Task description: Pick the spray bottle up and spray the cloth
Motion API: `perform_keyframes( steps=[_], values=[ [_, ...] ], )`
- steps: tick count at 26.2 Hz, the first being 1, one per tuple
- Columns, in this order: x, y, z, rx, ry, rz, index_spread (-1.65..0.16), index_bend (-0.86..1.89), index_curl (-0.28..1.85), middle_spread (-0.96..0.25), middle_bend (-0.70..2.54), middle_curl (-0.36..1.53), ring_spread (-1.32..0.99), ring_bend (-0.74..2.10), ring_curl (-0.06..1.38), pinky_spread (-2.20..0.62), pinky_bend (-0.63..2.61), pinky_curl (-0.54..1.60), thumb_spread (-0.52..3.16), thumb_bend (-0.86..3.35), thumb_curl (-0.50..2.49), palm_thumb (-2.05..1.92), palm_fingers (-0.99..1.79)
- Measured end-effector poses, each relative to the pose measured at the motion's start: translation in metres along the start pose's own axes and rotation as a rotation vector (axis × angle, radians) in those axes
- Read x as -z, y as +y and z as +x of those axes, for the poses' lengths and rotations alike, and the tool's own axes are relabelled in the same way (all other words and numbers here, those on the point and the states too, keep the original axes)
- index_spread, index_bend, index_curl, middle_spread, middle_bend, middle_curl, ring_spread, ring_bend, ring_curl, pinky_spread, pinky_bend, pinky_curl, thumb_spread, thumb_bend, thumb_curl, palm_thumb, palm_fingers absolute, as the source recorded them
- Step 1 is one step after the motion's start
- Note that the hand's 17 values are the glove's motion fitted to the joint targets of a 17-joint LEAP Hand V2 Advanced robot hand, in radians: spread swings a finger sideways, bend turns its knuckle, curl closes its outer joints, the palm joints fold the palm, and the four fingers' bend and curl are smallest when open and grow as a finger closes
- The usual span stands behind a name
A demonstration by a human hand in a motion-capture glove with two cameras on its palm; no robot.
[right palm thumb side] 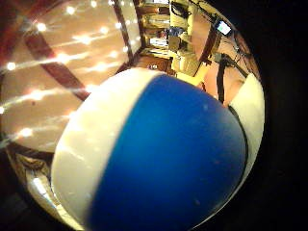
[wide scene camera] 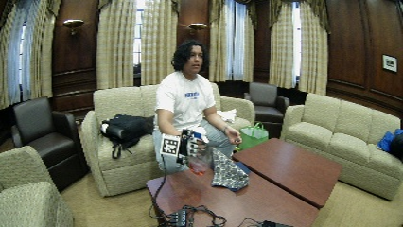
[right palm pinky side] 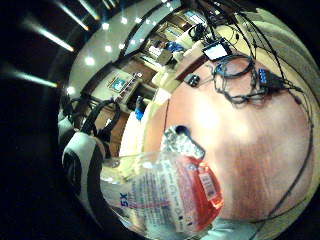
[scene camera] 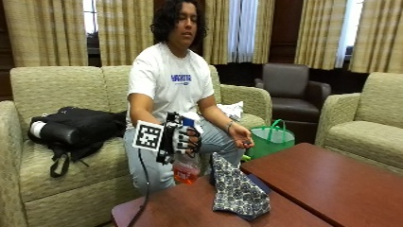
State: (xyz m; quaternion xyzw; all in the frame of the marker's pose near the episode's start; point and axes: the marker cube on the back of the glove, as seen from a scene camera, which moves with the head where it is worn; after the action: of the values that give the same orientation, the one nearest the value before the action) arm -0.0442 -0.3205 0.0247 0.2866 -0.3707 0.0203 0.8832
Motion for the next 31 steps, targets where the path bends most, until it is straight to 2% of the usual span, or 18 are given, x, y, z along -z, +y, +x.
perform_keyframes(
  steps=[7,14,19,24,31],
  values=[
    [0.041,-0.010,-0.076,-0.061,0.106,-0.305,-0.24,0.38,0.40,-0.21,0.59,0.49,-0.22,0.70,0.42,-0.30,0.41,0.36,0.41,-0.03,0.64,0.94,1.40],
    [0.039,-0.045,-0.128,-0.063,0.363,-0.552,-0.23,0.40,0.45,-0.21,0.60,0.50,-0.22,0.70,0.43,-0.30,0.41,0.37,0.36,-0.03,0.67,0.94,1.40],
    [0.007,-0.050,-0.132,-0.105,0.639,-0.794,-0.23,0.40,0.47,-0.21,0.61,0.50,-0.22,0.70,0.44,-0.31,0.42,0.37,0.33,-0.03,0.69,0.94,1.39],
    [-0.044,-0.020,-0.118,-0.172,0.896,-0.991,-0.23,0.40,0.49,-0.21,0.61,0.50,-0.22,0.70,0.44,-0.30,0.41,0.38,0.31,-0.03,0.71,0.93,1.39],
    [-0.109,-0.007,-0.057,-0.226,1.217,-1.210,-0.22,0.40,0.51,-0.21,0.61,0.51,-0.23,0.69,0.44,-0.30,0.42,0.38,0.30,-0.03,0.73,0.93,1.39]
  ],
)
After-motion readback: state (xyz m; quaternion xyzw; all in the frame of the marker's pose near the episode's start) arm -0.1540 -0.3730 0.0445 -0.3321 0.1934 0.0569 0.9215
